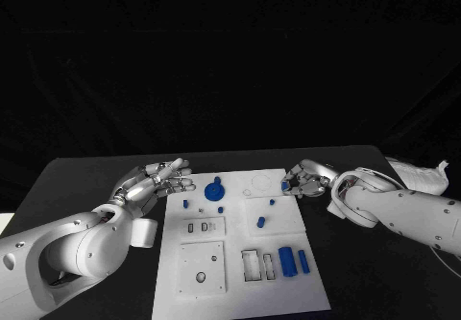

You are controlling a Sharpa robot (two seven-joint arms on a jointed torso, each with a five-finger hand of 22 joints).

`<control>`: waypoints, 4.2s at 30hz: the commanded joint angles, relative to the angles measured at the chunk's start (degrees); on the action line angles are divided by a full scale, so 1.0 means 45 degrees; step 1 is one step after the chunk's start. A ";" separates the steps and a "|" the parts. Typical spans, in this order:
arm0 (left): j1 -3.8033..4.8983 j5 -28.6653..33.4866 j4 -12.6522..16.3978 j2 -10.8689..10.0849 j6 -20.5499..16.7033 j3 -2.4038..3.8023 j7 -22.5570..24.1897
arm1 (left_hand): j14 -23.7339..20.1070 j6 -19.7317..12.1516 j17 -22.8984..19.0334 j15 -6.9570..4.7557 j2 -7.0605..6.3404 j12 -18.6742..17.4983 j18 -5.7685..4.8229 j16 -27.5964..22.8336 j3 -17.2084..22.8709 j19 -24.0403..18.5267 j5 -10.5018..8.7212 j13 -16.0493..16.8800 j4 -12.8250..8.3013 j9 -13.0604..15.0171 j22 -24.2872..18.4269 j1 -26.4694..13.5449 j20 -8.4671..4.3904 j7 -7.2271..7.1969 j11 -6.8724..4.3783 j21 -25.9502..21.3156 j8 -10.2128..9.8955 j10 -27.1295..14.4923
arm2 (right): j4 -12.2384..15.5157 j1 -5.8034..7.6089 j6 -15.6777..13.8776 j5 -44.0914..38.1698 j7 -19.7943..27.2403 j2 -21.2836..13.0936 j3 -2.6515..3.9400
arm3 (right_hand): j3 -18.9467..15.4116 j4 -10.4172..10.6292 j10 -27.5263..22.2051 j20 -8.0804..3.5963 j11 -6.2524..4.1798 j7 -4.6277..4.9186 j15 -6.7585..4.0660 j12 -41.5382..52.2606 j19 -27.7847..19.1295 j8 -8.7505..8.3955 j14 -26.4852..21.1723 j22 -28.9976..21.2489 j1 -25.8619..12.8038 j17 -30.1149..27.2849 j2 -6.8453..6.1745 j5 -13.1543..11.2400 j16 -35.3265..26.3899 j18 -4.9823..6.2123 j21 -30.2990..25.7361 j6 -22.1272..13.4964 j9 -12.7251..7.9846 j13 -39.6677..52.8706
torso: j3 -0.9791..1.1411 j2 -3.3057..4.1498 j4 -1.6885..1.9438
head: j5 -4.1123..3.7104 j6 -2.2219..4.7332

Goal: Assemble the parts on the task board

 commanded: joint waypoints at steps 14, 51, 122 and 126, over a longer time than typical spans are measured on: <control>0.0006 0.0019 0.0029 0.0001 0.0230 0.0007 0.0053 | -0.0087 0.0029 0.0012 -0.0038 0.0045 -0.0080 0.0125 -0.0074 -0.0010 -0.0048 -0.0056 -0.0011 -0.0061 -0.0011 -0.0008 0.0131 0.0045 0.0047 0.0049 0.0076 -0.0042 -0.0022 | 0.0738 0.0170 -0.0998 -0.0211 -0.0531 -0.0170 0.0088 | 0.0620 -0.0169 0.1324 -0.0203 -0.0350 -0.0329 -0.0214 0.0058 0.1358 0.0292 0.0158 0.3353 -0.0211 -0.0022 0.0477 0.0122 -0.0060 -0.0173 0.0087 0.0952 0.0185 0.3351 | -0.0018 -0.0033 -0.0004 | 0.0021 -0.0030; 0.0003 0.0019 -0.0647 0.0370 0.0365 0.0005 0.0035 | -0.0092 0.0032 0.0023 -0.0037 0.0045 -0.0091 0.0126 -0.0087 -0.0008 -0.0053 -0.0055 -0.0011 -0.0075 -0.0010 -0.0008 0.0141 0.0046 0.0046 0.0049 0.0079 -0.0054 -0.0019 | 0.3317 0.0170 0.0001 -0.3482 -0.4135 0.3193 -0.0425 | 0.0811 -0.0240 0.1324 -0.0225 -0.0352 -0.0322 -0.0224 0.0058 0.1358 0.0147 0.0170 0.3353 -0.0543 -0.0024 0.0431 0.0311 -0.0059 -0.0173 0.0087 0.0945 0.0182 0.3351 | -0.0097 -0.0312 -0.0023 | 0.1071 -0.0653; -0.0001 0.0019 -0.0649 0.0385 0.0451 0.0005 -0.0068 | -0.0104 0.0038 0.0058 -0.0031 0.0048 -0.0126 0.0126 -0.0125 -0.0016 -0.0064 -0.0059 -0.0011 -0.0091 -0.0009 -0.0009 0.0131 0.0051 0.0055 0.0056 0.0088 -0.0090 -0.0016 | 0.2641 -0.0531 0.0476 -0.5243 -0.4513 0.4265 -0.0464 | 0.0570 -0.0302 0.1292 -0.0024 0.0036 0.0163 0.0002 0.0001 0.1358 -0.0322 0.0215 0.3353 -0.1513 -0.0011 -0.0565 0.0238 -0.0057 -0.0173 0.0087 -0.0284 -0.0146 0.3318 | -0.0100 -0.0316 -0.0060 | 0.1175 -0.0994; -0.0001 0.0019 -0.0649 0.0382 0.0453 0.0004 -0.0084 | -0.0104 0.0038 0.0058 -0.0031 0.0048 -0.0126 0.0126 -0.0125 -0.0016 -0.0064 -0.0059 -0.0011 -0.0091 -0.0009 -0.0009 0.0131 0.0051 0.0055 0.0056 0.0088 -0.0090 -0.0016 | 0.2663 -0.0531 0.0346 -0.5246 -0.4484 0.4270 -0.0464 | 0.0394 -0.0224 0.1257 0.0002 0.0056 0.0178 0.0024 -0.0062 0.1358 -0.0314 0.0227 0.3353 -0.1704 -0.0006 -0.0707 0.0197 -0.0055 -0.0173 0.0087 -0.0391 -0.0166 0.3281 | -0.0100 -0.0317 -0.0054 | 0.1173 -0.1001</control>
